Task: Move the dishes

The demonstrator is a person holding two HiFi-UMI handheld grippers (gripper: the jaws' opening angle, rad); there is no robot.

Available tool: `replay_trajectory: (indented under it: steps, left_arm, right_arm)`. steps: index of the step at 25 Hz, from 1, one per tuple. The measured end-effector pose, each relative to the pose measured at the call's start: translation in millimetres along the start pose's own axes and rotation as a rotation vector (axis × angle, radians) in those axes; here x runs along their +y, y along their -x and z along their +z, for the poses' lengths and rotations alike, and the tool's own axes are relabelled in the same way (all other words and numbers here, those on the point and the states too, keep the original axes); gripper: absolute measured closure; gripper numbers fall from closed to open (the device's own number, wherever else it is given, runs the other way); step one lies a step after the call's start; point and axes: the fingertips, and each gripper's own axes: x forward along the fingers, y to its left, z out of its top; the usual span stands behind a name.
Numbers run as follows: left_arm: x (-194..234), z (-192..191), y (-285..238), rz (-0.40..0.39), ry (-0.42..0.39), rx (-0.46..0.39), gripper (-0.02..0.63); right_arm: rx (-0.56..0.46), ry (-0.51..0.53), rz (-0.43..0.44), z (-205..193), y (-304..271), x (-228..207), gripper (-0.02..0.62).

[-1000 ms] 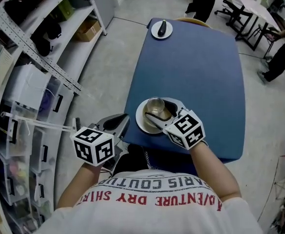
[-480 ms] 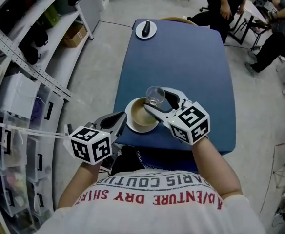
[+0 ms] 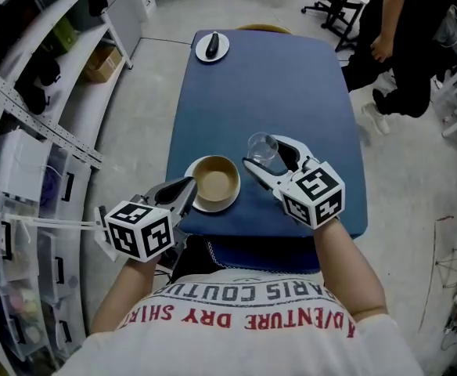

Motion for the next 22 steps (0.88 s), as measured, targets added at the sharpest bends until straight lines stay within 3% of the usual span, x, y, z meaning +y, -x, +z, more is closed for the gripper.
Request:
replay_trajectory:
  steps: [11, 22]
  left_arm:
    - [-13.7, 4.4, -12.6, -0.010, -0.028, 0.022, 0.578]
    - [-13.2, -6.7, -13.9, 0.013, -0.019, 0.051, 0.578]
  right_arm:
    - [0.055, -0.026, -0.134, -48.7, 14.2, -60.1, 0.308]
    - [0.008, -0.081, -0.174, -70.0, 25.2, -82.3, 0.308]
